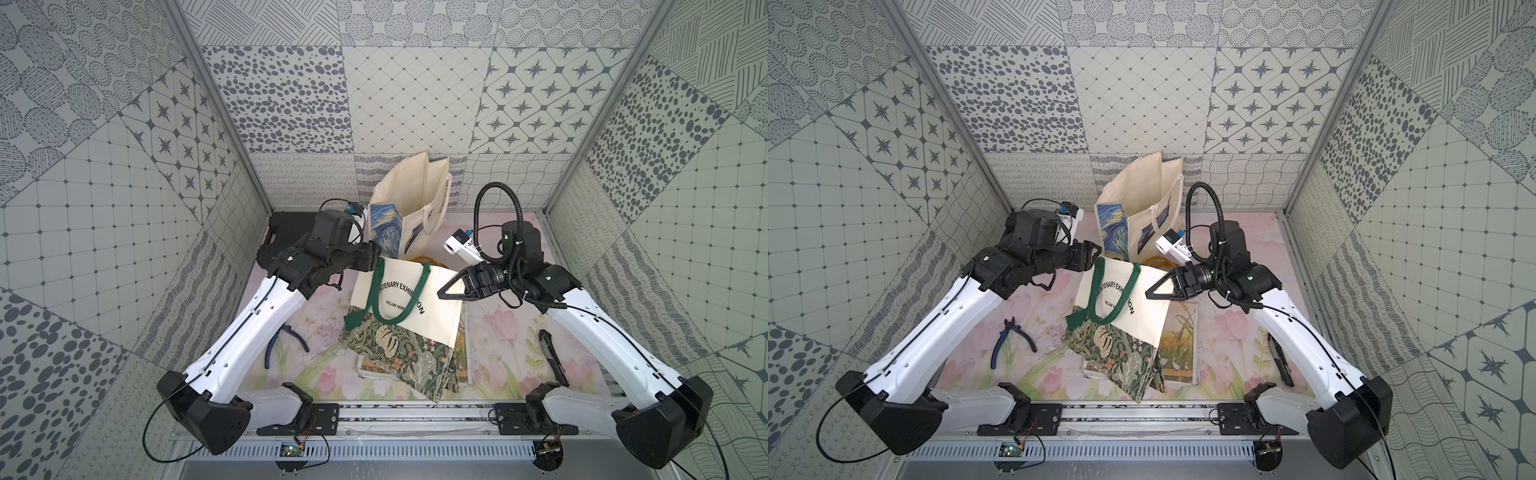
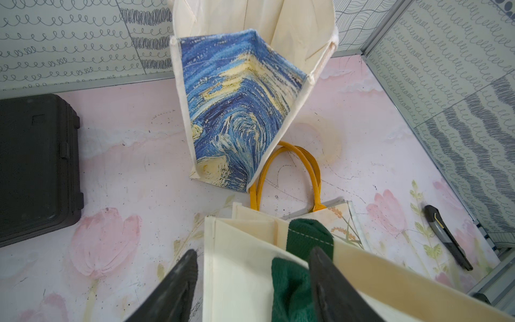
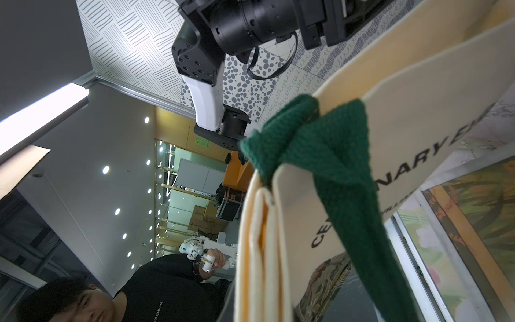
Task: Put away the canvas bag
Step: Place the canvas bag at the center of the board.
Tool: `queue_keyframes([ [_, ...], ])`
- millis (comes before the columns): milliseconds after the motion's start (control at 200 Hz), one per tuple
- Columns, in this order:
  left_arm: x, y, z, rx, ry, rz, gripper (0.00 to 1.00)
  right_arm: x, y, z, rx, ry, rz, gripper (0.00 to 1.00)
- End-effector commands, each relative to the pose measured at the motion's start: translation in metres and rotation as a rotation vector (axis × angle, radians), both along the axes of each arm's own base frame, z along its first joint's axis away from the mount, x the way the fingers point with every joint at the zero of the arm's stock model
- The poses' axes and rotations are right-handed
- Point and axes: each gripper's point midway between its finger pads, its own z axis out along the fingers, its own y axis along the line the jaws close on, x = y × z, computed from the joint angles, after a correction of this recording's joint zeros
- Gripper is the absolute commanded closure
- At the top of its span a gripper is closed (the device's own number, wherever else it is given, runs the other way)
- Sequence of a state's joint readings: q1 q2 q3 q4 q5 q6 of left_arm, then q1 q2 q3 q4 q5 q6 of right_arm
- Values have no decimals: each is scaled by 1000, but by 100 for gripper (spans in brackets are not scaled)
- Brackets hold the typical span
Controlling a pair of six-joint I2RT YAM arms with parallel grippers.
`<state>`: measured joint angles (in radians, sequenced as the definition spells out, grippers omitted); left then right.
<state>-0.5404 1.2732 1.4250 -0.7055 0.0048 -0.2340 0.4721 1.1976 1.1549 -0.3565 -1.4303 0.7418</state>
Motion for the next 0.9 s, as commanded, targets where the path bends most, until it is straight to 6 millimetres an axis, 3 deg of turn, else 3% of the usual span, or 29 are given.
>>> queue_keyframes([
  [0,4,-4,5,-15,-20,-18,35,-12,-5,15,60,-50,70,100],
  [210,3,-2,4,-11,-14,-15,35,12,-23,-44,-9,71,-39,100],
  [345,3,-2,2,-12,-7,-18,35,34,-39,-103,-112,144,-164,100],
  [505,4,-3,0,-15,-4,-16,35,40,-61,-197,-619,138,-153,100],
  [595,4,-4,-1,-16,-1,-20,35,50,-58,-200,-651,90,-156,100],
  [896,3,-4,-4,-14,3,-22,35,85,-99,-209,-978,-137,-307,100],
])
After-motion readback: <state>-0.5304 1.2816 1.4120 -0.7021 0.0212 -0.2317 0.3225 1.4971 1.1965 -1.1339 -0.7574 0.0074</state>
